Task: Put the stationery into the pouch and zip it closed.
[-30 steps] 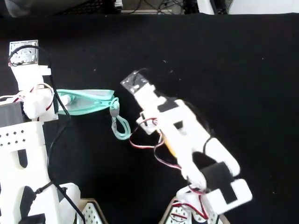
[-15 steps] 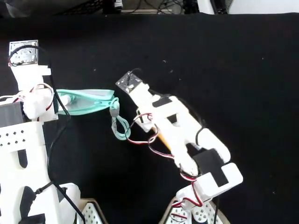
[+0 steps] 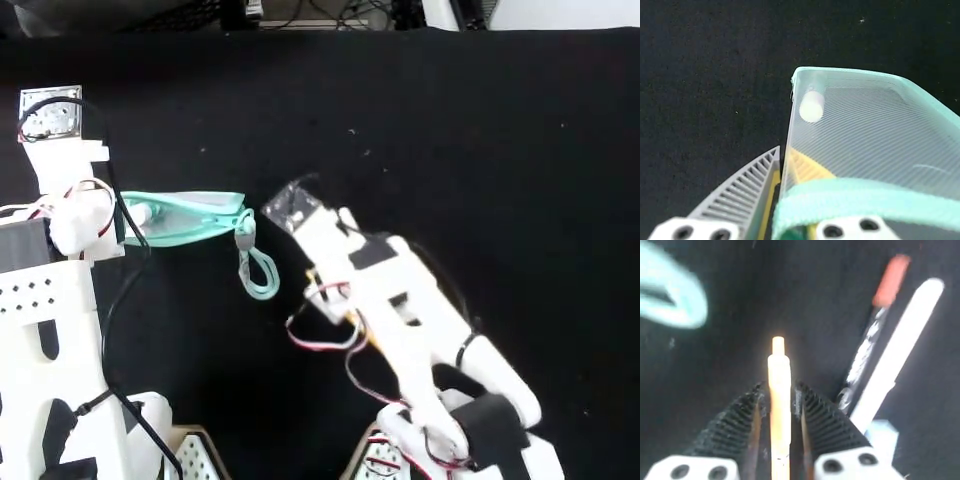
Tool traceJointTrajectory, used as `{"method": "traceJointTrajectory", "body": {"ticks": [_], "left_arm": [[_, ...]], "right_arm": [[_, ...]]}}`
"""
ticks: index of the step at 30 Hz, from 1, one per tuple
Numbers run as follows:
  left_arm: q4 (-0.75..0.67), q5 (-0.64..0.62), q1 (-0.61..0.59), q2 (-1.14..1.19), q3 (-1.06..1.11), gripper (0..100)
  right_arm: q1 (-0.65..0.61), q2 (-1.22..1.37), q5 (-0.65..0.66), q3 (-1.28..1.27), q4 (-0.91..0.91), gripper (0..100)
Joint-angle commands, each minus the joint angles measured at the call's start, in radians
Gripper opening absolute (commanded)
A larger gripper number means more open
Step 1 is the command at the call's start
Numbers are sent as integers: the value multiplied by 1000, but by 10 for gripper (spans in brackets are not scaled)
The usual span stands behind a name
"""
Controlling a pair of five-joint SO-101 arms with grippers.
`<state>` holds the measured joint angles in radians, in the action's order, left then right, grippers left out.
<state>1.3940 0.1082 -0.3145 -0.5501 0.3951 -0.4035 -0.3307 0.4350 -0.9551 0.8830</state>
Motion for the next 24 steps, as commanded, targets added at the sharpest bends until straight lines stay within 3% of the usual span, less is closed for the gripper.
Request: {"method": "traceJointTrajectory", "body": {"ticks": [1,3,16,19,24], "left_arm": [[-14,-3,-8,18,30,30],[-14,-3,-8,18,30,30],[-12,-3,-8,18,30,30],[-12,-3,-8,18,30,30],[-12,-3,-8,18,30,30]], "right_arm": [[-15,-35,8,-36,3,127],[-15,-5,8,-35,5,177],[-48,366,8,236,97,141],[-44,390,8,268,103,13],[-48,254,8,222,97,12]]}}
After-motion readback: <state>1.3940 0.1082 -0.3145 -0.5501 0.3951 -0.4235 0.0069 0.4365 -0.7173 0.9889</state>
